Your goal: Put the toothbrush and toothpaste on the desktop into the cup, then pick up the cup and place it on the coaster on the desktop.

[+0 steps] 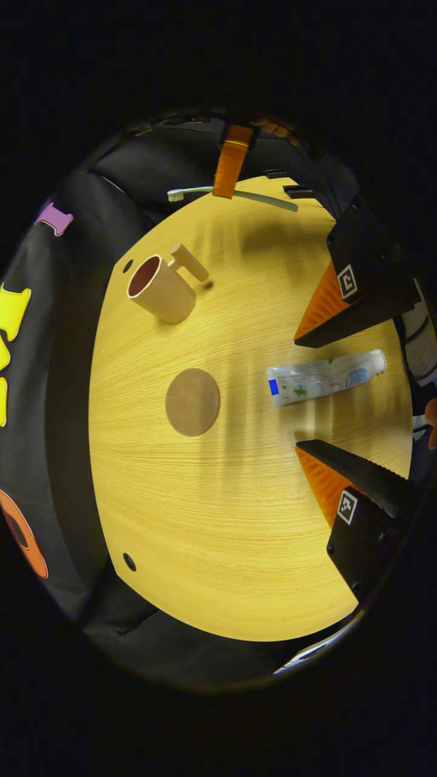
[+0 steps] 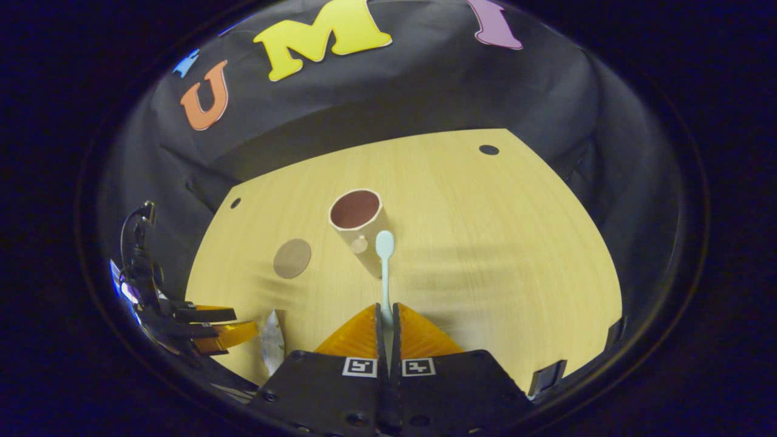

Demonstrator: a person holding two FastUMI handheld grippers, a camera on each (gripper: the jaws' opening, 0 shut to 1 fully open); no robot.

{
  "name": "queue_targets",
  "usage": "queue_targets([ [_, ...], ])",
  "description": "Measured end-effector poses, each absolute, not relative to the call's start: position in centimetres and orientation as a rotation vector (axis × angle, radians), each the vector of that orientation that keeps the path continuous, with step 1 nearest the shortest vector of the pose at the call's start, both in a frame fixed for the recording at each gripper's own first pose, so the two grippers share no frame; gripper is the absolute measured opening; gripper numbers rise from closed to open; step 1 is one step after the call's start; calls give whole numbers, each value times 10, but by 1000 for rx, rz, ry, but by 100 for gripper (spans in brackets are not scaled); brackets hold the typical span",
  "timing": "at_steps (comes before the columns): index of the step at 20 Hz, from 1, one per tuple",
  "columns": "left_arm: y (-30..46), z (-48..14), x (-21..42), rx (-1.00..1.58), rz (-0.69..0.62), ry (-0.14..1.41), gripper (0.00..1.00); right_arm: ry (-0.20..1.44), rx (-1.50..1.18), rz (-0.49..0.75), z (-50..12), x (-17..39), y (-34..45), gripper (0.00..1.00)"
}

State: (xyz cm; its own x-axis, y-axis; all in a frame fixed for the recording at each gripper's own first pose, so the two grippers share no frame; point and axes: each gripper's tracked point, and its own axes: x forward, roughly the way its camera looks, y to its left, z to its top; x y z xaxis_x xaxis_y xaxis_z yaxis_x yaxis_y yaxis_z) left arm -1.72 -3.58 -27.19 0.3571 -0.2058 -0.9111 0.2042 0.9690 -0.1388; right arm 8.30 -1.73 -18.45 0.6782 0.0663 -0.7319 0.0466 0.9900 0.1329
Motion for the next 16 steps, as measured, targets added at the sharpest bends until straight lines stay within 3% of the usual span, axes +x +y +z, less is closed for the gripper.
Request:
queue_targets([
  [3,-41,-290,-28,-28,-259,1277,100,843,159,0,-189,80,-29,0],
  [12,-35,-312,-33,-34,-194,1384,99,884,180,-12,-201,73,-51,0],
  [16,-41,-306,-26,-35,-190,1396,91,893,185,-17,-203,71,-59,0],
])
